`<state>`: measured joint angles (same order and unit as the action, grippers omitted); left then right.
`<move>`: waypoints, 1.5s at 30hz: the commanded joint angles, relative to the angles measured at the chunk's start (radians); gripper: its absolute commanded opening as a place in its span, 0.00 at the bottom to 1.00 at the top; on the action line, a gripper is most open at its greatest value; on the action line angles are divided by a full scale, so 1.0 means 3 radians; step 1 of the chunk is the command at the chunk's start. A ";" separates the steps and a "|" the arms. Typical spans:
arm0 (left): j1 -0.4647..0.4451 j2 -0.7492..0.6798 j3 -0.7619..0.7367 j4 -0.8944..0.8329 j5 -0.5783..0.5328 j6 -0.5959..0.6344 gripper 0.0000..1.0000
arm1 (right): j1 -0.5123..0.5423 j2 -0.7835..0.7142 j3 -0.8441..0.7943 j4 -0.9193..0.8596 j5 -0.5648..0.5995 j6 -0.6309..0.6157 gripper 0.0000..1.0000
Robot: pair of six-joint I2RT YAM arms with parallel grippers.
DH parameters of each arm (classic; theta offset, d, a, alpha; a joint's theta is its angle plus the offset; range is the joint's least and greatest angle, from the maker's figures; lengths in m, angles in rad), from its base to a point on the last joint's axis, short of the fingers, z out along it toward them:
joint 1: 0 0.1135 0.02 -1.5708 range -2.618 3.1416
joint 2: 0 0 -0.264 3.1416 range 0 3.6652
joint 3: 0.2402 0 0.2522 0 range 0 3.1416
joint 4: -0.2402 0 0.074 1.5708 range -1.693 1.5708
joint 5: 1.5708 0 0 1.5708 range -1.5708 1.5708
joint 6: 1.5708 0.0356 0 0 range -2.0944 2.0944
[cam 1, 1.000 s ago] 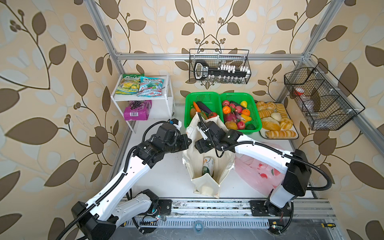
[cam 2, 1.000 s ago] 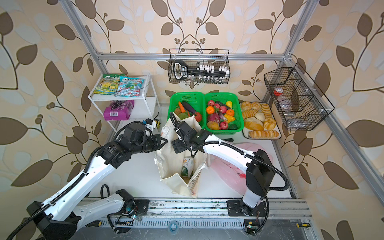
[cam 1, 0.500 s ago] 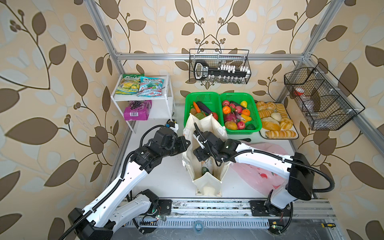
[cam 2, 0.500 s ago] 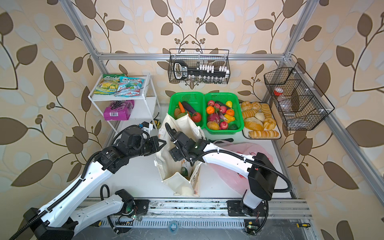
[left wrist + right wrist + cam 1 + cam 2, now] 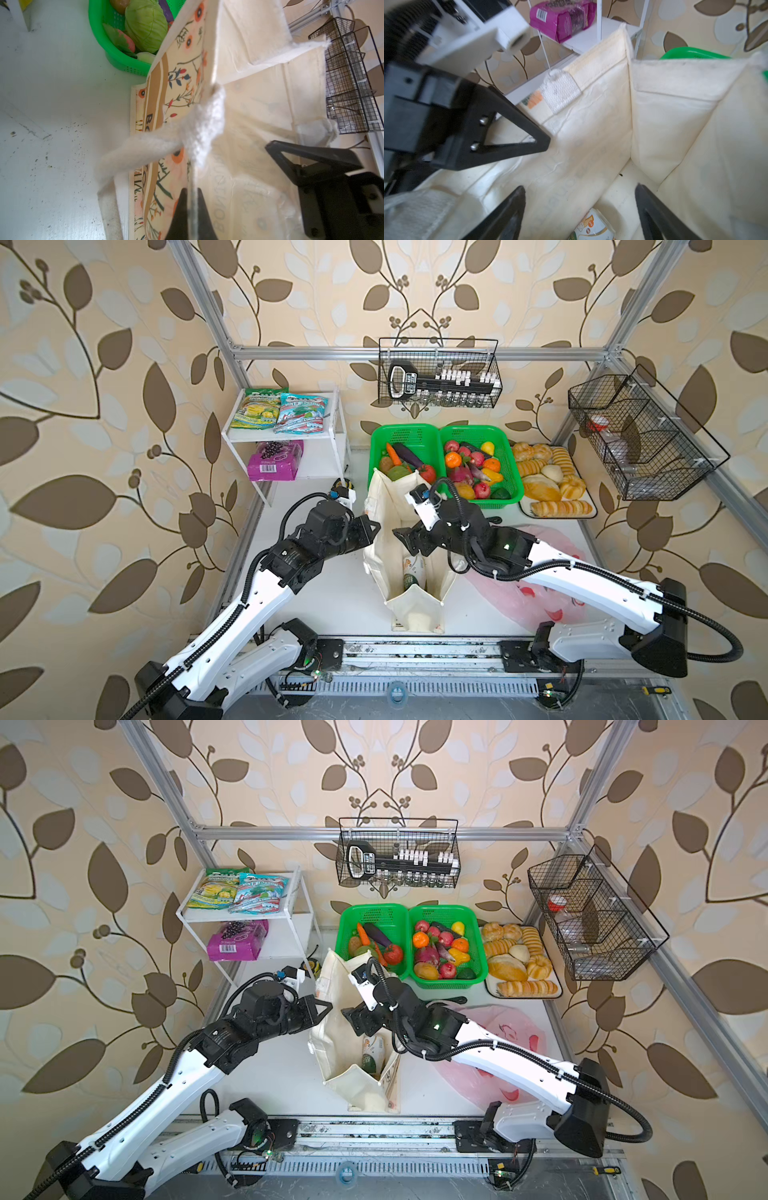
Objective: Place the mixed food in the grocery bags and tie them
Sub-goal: 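Open the right gripper and lift it out of the tote, then grasp the tote's rim with the right gripper beside the left gripper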
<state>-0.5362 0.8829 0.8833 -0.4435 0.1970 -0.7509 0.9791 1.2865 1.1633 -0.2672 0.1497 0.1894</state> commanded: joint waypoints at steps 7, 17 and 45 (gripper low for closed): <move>0.0002 -0.0070 -0.0125 0.0904 0.0225 0.0745 0.00 | -0.0170 -0.0337 -0.0206 0.0047 -0.0175 0.0376 0.80; -0.0001 -0.0151 -0.0130 0.0672 -0.0265 0.0751 0.04 | -0.0123 -0.0363 -0.0378 0.0282 -0.0302 0.0857 0.75; 0.0000 0.0108 0.0092 0.0366 -0.0291 0.1172 0.75 | -0.0211 -0.0296 -0.0560 0.0849 -0.0957 0.0157 0.83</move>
<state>-0.5369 0.9295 0.8665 -0.3374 0.1566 -0.4339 0.9234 1.1786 0.9684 -0.0429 -0.1024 0.2852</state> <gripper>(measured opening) 0.703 0.826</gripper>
